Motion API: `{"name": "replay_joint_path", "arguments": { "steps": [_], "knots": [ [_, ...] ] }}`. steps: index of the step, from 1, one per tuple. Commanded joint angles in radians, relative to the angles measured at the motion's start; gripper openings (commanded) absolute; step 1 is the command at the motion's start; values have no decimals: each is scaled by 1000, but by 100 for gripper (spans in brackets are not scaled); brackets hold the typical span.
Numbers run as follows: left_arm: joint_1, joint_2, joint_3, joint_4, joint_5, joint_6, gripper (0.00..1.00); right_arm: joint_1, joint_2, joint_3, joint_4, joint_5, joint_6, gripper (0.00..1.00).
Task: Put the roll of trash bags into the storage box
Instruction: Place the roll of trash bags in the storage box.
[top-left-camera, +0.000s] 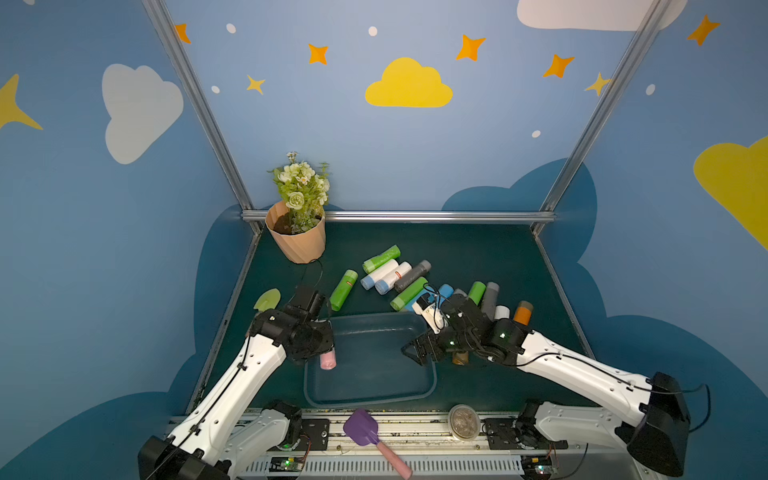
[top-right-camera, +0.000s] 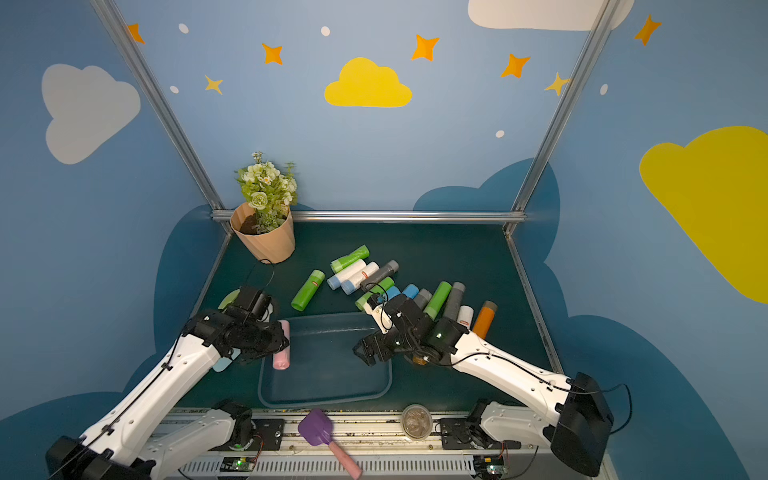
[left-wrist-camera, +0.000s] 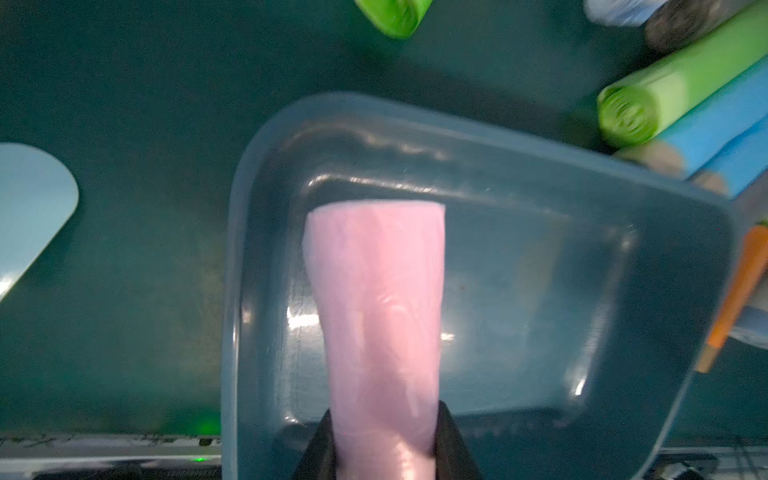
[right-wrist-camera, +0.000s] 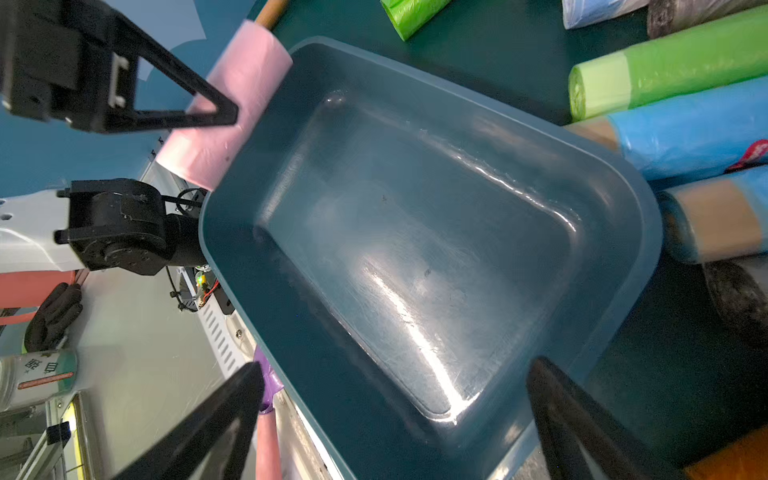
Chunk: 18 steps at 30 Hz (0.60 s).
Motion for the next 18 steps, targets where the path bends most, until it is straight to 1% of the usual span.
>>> {"name": "replay_joint_path", "arguments": {
  "steps": [1,3,5,7,10,14,18],
  "knots": [
    [-43,9,-1,-6,-81,-60,28,13,-9,-7,16,-18,2,97],
    [-51,31,-14,19,-77,-55,28,29,11,-2,21,-19,-8,97],
    [-60,77,-14,19,-92,-47,28,51,48,32,-18,-12,-30,97],
    [-66,129,6,9,-99,-40,28,79,69,53,-34,20,-38,96],
    [-78,181,21,19,-127,-36,29,114,75,35,8,56,-12,97],
    [-84,225,13,26,-148,-36,29,125,80,6,59,36,30,97],
    [-104,270,9,21,-180,-45,29,124,87,6,44,30,22,97]
  ]
}}
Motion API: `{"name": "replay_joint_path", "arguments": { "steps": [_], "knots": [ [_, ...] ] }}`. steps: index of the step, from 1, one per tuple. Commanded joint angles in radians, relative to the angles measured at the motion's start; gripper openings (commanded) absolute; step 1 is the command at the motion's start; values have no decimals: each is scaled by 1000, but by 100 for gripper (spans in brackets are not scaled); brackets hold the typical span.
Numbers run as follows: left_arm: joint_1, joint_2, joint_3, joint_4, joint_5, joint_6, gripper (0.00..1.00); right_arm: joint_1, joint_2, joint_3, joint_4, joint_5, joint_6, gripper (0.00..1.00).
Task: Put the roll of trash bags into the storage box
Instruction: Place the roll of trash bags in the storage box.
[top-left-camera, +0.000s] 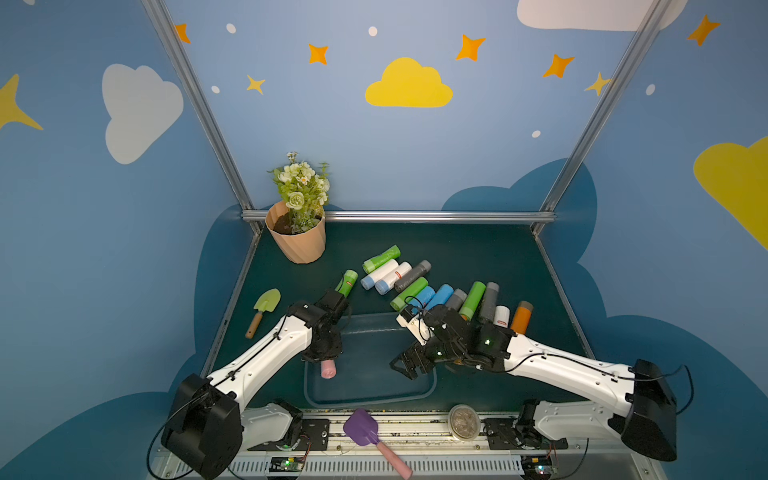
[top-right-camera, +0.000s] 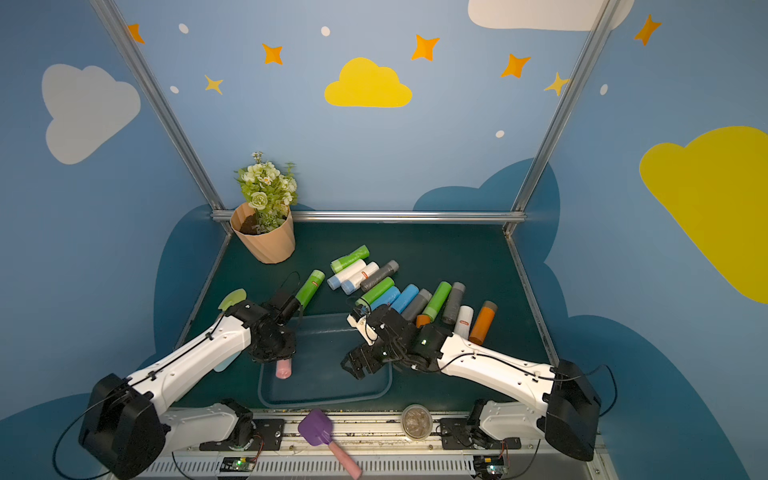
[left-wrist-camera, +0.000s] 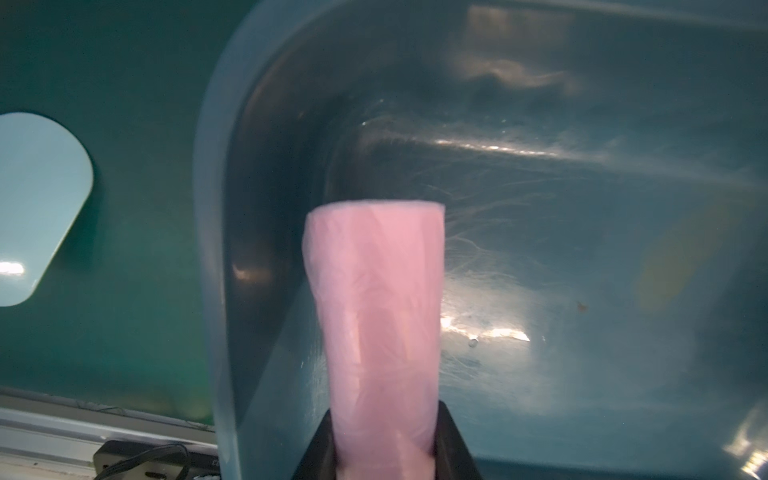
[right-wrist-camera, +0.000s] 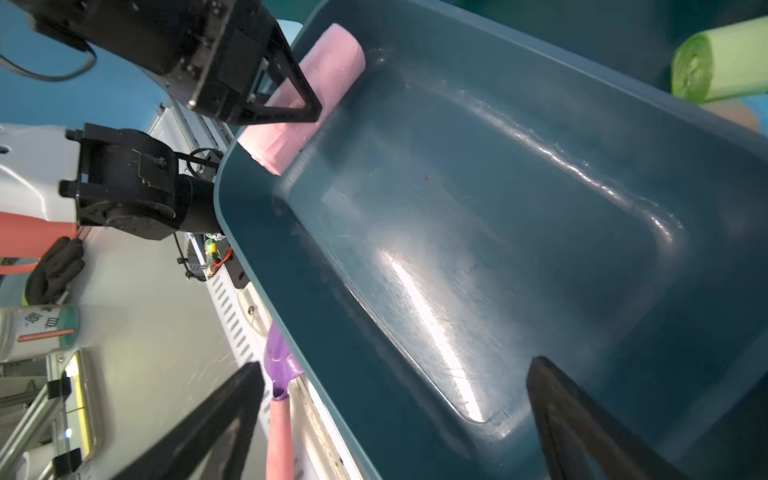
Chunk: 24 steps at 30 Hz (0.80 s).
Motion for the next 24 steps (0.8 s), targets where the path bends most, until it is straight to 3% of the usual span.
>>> {"name": "replay_joint_path", "arguments": {
  "steps": [1,24],
  "knots": [
    [-15,27,18,-8,-54,-11,29,2,12,-2,-3,10,1,97],
    [-38,204,30,19,-102,22,30,-1,-35,-61,-38,61,34,97]
  ]
}}
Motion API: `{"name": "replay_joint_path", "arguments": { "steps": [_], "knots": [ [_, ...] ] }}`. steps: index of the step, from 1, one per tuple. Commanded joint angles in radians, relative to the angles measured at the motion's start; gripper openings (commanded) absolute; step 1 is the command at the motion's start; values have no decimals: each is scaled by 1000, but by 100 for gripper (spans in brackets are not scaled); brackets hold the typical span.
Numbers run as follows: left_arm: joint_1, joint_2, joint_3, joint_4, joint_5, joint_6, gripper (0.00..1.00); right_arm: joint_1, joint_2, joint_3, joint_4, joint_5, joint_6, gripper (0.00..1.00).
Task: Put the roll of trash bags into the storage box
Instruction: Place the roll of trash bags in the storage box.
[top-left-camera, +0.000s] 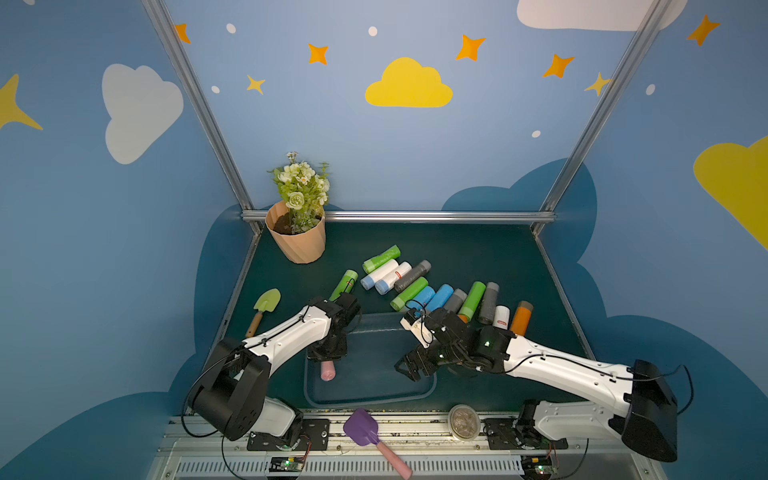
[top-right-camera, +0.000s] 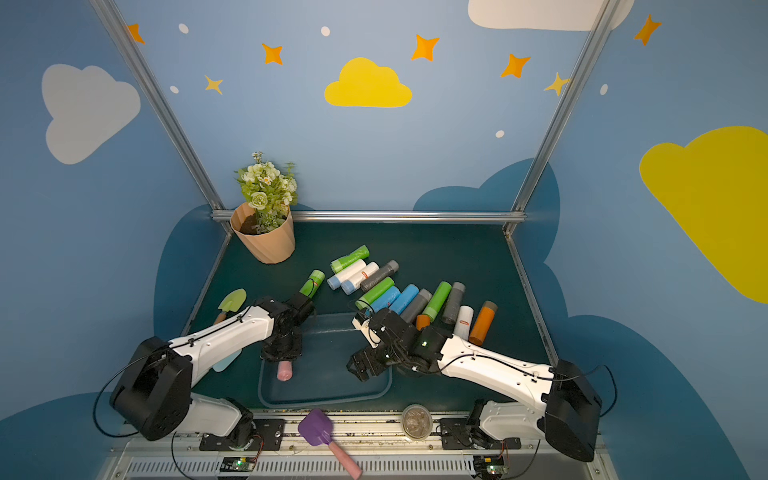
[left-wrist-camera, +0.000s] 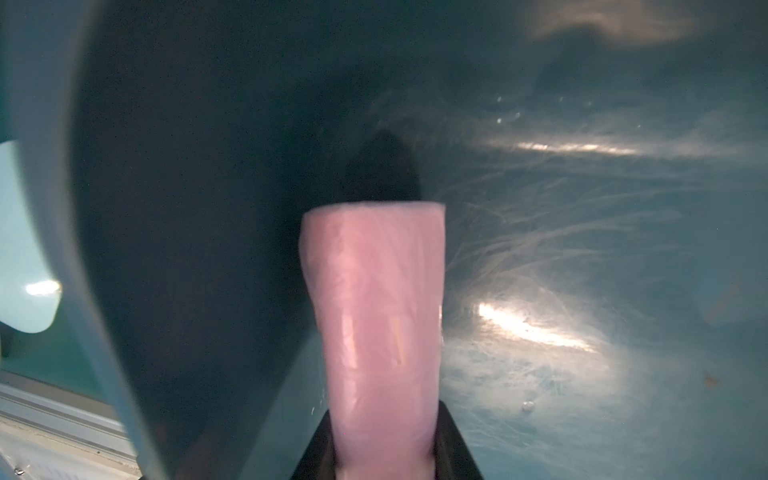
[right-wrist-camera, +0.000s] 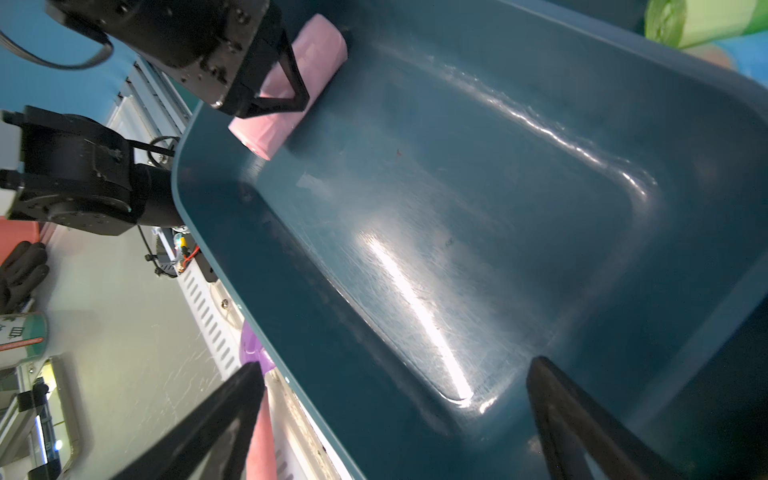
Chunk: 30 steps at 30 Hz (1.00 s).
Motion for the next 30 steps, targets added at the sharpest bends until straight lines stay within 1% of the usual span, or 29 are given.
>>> {"name": "replay_joint_path", "arguments": {
  "steps": [1,7,18,23,30],
  "knots": [
    [-5,17,18,-14,-23,8,30,0,-26,-20,-2,25,19,97],
    [-17,33,13,-19,-38,2,31,-2,-24,-17,-16,44,14,97],
    [-45,78,17,-27,-66,-3,32,-3,-17,-10,-22,27,13,97],
    [-58,107,21,-39,-101,-13,32,-4,-15,-6,-28,31,17,97],
    [-60,115,27,-42,-99,-10,34,-3,-20,-4,-41,56,13,97]
  ]
}}
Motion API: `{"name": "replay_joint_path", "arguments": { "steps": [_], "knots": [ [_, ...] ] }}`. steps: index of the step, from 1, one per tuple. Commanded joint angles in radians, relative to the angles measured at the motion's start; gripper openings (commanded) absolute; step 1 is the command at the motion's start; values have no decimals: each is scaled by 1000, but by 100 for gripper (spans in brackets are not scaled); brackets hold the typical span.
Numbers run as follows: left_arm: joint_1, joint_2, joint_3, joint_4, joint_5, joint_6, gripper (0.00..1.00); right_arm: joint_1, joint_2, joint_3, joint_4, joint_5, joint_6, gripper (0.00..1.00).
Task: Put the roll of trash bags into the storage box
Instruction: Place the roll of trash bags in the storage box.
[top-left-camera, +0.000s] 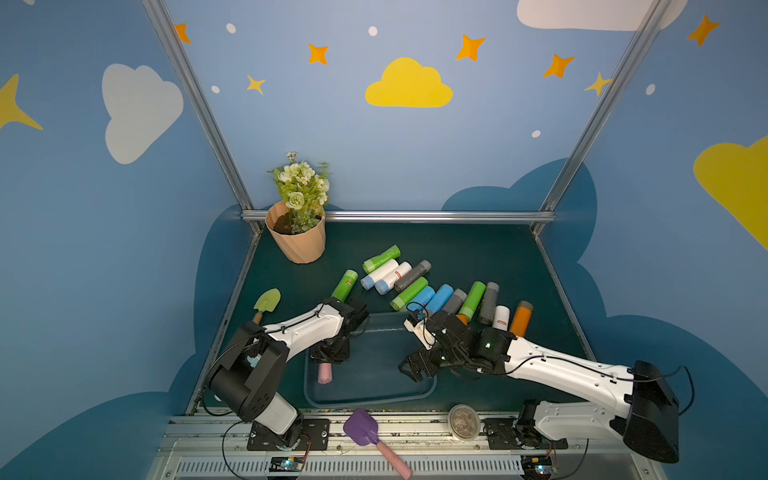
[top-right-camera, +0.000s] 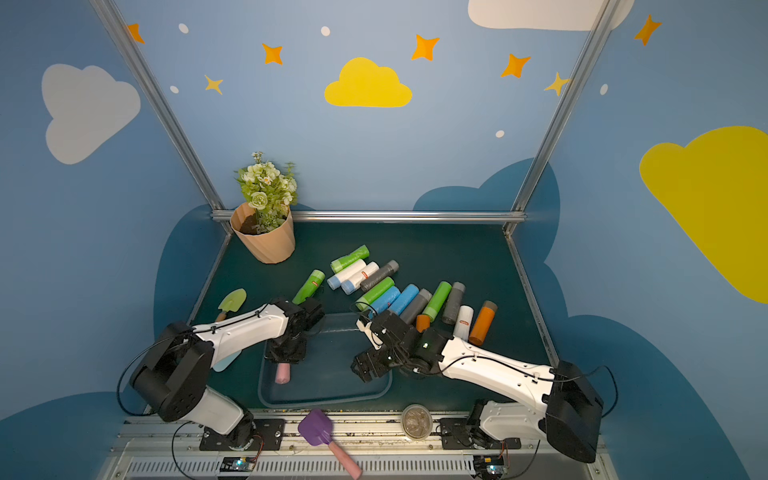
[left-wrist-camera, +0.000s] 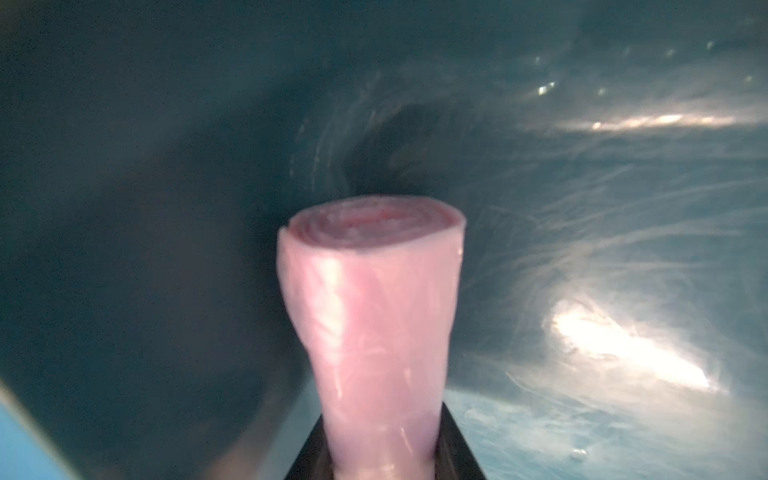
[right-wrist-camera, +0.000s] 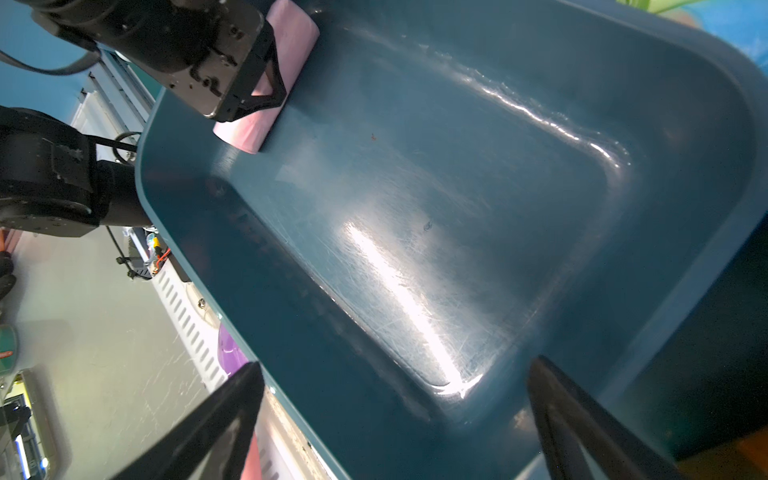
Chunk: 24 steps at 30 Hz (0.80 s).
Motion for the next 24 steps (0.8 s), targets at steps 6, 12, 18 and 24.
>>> {"name": "replay_joint_path", "arguments": {
  "steps": [6,12,18,24],
  "knots": [
    [-4,4,16,-31,-25,-14,35,-3,-19,2,-18,12,0,97],
    [-10,-13,12,-33,-31,-22,37,-3,-10,10,-12,19,0,97],
    [-15,-1,14,-32,-33,-18,40,-3,3,25,-21,12,-5,97],
    [-22,-3,16,-37,-38,-22,41,-3,0,11,-8,9,2,97]
  ]
}}
